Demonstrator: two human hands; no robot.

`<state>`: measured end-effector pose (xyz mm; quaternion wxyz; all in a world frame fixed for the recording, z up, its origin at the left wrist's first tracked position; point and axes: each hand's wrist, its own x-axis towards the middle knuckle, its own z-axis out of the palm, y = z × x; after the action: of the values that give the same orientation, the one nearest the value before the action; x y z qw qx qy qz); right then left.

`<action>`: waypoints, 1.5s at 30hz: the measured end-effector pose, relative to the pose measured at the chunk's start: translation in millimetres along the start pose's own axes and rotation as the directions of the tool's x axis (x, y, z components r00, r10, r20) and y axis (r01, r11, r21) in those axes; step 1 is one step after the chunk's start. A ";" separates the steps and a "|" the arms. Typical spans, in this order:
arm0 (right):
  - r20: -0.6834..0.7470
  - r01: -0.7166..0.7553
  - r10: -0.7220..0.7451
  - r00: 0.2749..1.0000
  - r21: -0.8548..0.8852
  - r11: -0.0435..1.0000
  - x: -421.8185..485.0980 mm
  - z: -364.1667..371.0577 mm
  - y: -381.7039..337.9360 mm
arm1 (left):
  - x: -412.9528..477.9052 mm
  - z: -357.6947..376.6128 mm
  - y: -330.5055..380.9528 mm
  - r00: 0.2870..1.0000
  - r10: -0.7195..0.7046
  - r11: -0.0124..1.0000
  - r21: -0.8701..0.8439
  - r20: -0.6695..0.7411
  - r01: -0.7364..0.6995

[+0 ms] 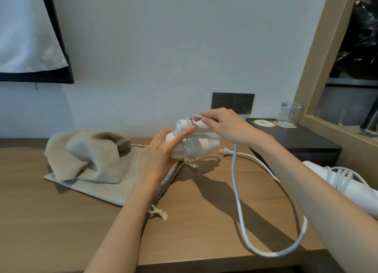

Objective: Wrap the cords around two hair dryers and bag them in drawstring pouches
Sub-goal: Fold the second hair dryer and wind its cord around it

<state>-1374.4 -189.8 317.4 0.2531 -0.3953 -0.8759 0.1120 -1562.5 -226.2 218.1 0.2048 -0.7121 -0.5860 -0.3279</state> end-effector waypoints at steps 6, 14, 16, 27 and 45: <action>-0.091 0.046 -0.051 0.995 -0.056 0.997 -6.0 16.0 11.5 | 2.4 0.3 -1.3 0.999 -0.033 0.998 -0.051 -0.033 0.031; -0.133 0.092 -0.144 0.981 -0.338 0.937 -19.6 50.4 1.2 | 3.2 3.8 2.6 0.991 -0.101 0.988 -0.129 -0.092 0.089; -0.136 0.101 -0.174 0.975 -0.430 0.897 -19.8 61.9 0.4 | 3.8 5.1 4.7 0.989 -0.119 0.981 -0.165 -0.089 0.104; -0.160 0.153 -0.210 0.965 -0.308 0.939 -26.7 65.6 9.2 | 4.6 9.5 7.5 0.977 -0.197 0.956 -0.235 -0.081 0.173; -0.013 -0.273 0.290 0.957 0.295 0.915 -40.3 40.7 72.5 | 5.2 9.7 -4.8 0.933 -0.321 0.909 -0.329 -0.165 0.255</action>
<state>-1327.5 -171.9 239.8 0.3141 -0.4787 -0.7763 0.2636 -1564.4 -214.9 214.5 0.1048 -0.6005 -0.6024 -0.5153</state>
